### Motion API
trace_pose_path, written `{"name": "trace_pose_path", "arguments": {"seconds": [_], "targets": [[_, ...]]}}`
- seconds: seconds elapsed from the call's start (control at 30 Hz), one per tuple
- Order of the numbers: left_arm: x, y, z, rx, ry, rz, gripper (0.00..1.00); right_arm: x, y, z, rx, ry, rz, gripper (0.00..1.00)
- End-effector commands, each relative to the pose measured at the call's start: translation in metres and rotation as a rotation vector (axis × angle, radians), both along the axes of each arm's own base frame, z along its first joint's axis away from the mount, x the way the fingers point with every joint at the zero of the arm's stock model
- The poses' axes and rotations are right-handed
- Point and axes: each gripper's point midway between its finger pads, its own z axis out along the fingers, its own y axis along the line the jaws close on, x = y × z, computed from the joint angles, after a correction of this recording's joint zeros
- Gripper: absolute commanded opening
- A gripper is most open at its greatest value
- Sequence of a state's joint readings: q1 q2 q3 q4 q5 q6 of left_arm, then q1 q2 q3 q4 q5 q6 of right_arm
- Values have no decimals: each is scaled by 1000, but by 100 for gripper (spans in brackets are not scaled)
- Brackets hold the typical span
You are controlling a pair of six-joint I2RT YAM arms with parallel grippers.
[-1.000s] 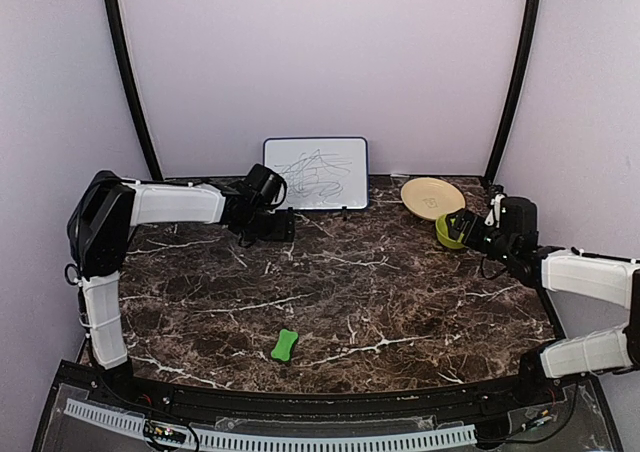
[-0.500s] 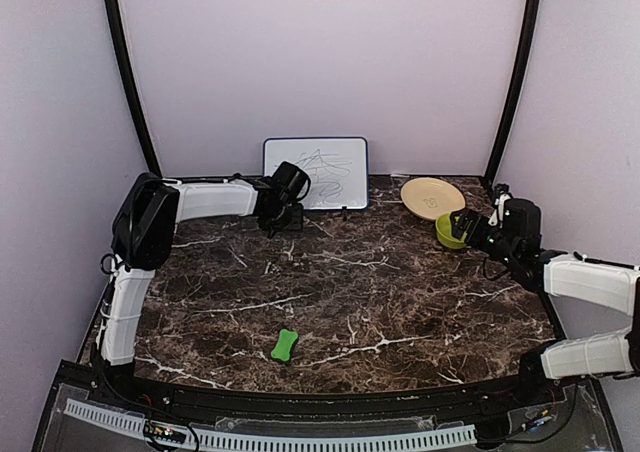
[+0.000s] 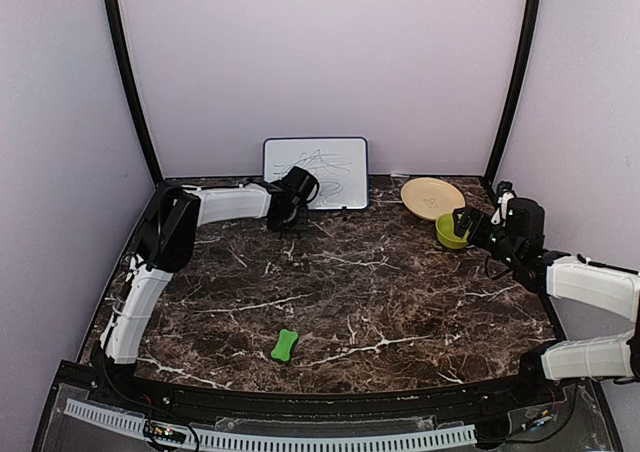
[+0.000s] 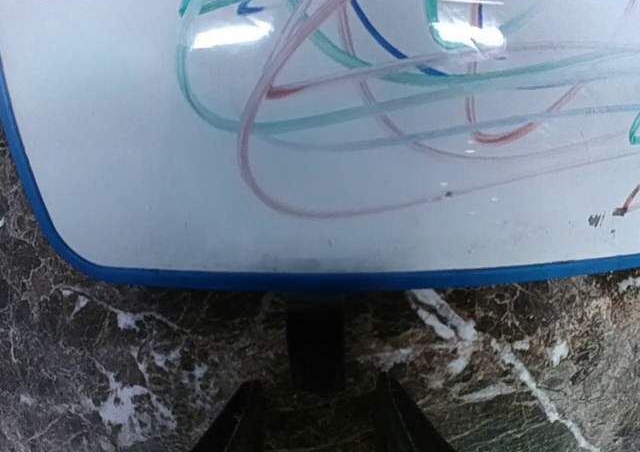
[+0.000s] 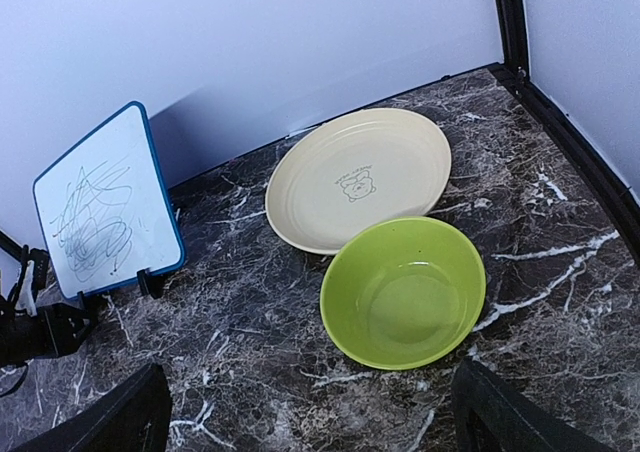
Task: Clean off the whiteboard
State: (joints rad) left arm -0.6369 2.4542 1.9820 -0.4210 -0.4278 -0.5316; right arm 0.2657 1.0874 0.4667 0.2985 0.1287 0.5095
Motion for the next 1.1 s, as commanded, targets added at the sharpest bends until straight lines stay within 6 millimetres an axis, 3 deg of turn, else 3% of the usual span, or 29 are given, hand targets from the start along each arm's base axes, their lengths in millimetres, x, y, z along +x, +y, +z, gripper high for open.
{"name": "trace_pose_path", "arguments": {"seconds": [0.0, 0.3, 0.57, 0.83, 1.07], "targets": [[12, 12, 1, -1, 3, 38, 38, 0, -1, 5, -3, -30, -6, 99], [42, 18, 0, -44, -13, 48, 25, 2, -1, 1, -3, -20, -8, 99], [54, 19, -2, -68, -23, 44, 13, 4, 0, -5, -6, -4, -3, 99], [49, 20, -8, -60, -2, 28, 0, 5, 1, -7, -4, 4, 3, 99], [33, 18, -7, -56, -1, -6, 0, 2, 3, -1, -3, -5, 19, 99]]}}
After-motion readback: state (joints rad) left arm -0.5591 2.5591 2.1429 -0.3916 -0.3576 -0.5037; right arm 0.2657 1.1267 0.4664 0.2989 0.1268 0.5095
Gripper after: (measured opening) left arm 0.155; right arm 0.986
